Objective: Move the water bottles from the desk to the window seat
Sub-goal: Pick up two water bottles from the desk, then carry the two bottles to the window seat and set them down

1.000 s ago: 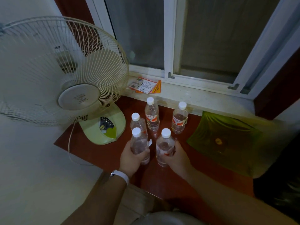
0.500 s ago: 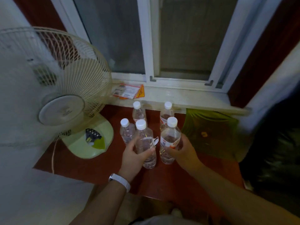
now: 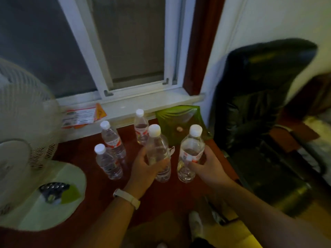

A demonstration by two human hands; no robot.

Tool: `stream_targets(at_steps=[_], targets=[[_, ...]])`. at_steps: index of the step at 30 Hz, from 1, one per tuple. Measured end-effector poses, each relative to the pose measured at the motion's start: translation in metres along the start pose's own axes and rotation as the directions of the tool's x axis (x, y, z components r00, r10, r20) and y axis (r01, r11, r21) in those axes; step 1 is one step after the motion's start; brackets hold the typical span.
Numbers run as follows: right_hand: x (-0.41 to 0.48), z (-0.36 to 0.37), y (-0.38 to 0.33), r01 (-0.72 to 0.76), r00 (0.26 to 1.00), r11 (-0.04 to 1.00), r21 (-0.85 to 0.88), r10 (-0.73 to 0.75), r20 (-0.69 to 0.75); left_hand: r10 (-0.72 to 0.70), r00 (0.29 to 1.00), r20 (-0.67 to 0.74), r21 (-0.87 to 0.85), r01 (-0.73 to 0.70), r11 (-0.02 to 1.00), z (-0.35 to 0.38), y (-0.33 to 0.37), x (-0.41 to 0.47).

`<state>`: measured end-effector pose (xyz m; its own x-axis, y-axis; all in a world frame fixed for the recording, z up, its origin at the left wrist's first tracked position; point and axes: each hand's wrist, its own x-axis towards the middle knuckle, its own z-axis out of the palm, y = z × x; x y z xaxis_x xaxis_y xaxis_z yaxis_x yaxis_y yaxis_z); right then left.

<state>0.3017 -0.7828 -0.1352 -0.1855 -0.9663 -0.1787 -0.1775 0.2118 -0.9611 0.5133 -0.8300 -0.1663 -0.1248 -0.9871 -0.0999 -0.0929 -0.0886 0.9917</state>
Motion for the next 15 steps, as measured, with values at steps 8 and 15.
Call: stream_targets(at_steps=[8,15], targets=[[-0.073,-0.053,0.009,-0.049,0.968,0.999,0.02,0.052,-0.246,0.003,0.96,0.281,-0.004,-0.001,1.0,0.069,0.017,-0.019],[-0.142,-0.128,0.016,-0.05,0.896,0.993,0.107,0.092,-0.435,0.005,0.86,0.511,-0.015,0.003,1.0,0.156,0.057,-0.053]])
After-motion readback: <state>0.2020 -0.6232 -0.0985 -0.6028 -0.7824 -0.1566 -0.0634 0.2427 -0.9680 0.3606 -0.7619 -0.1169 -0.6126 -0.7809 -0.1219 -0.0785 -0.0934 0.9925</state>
